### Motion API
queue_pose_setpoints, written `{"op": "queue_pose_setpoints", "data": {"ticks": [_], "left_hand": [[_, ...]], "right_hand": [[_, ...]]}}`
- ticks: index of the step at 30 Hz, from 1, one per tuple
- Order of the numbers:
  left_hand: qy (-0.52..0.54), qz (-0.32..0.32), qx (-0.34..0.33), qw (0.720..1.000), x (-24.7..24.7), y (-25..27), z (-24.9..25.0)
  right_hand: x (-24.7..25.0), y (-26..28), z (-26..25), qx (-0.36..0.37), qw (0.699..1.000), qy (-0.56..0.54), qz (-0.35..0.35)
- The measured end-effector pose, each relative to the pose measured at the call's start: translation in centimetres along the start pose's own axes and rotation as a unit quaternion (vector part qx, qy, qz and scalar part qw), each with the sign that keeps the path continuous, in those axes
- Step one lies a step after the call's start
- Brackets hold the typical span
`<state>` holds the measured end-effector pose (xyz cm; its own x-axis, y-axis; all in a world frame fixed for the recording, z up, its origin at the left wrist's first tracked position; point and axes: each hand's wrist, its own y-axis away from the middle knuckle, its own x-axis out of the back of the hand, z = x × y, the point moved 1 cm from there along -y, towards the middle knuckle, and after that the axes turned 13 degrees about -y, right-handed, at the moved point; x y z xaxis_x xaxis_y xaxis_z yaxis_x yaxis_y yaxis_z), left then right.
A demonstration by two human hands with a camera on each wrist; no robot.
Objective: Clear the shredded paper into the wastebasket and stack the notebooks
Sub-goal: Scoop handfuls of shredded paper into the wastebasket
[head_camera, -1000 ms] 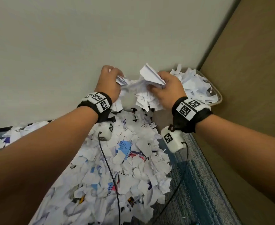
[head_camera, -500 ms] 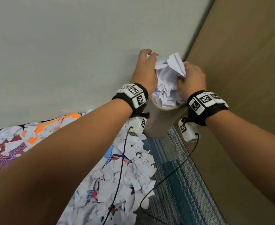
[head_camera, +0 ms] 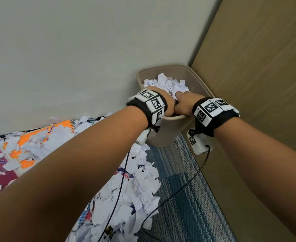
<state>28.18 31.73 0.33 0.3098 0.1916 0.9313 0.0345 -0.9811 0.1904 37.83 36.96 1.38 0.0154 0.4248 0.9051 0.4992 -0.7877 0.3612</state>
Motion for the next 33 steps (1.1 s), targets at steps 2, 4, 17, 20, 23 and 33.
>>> {"op": "queue_pose_setpoints", "data": {"ticks": [2,4,17,20,23,33], "left_hand": [[-0.016,-0.015,-0.010,1.000,0.2,0.1,0.1],[-0.032,-0.044,-0.024,0.998,0.1,-0.1,0.2],[0.125,0.078,0.045,0.988,1.5,0.9,-0.9],[0.222,0.151,0.045,0.962,1.8,1.2,-1.6],[0.296,0.156,0.034,0.942,2.1,1.5,-2.8],[0.322,0.207,0.103,0.918,1.4,3.5,-6.0]], "right_hand": [[0.0,-0.1,-0.3,-0.009,0.999,0.024,-0.029],[-0.1,-0.2,-0.6,-0.018,0.996,0.043,-0.070],[0.7,1.0,-1.1,0.028,0.999,-0.026,-0.009],[1.5,1.8,-0.9,0.063,0.994,-0.066,0.052],[2.9,2.3,-0.2,0.054,0.978,-0.172,0.103],[6.2,4.2,1.8,0.055,0.955,-0.185,0.226]]}}
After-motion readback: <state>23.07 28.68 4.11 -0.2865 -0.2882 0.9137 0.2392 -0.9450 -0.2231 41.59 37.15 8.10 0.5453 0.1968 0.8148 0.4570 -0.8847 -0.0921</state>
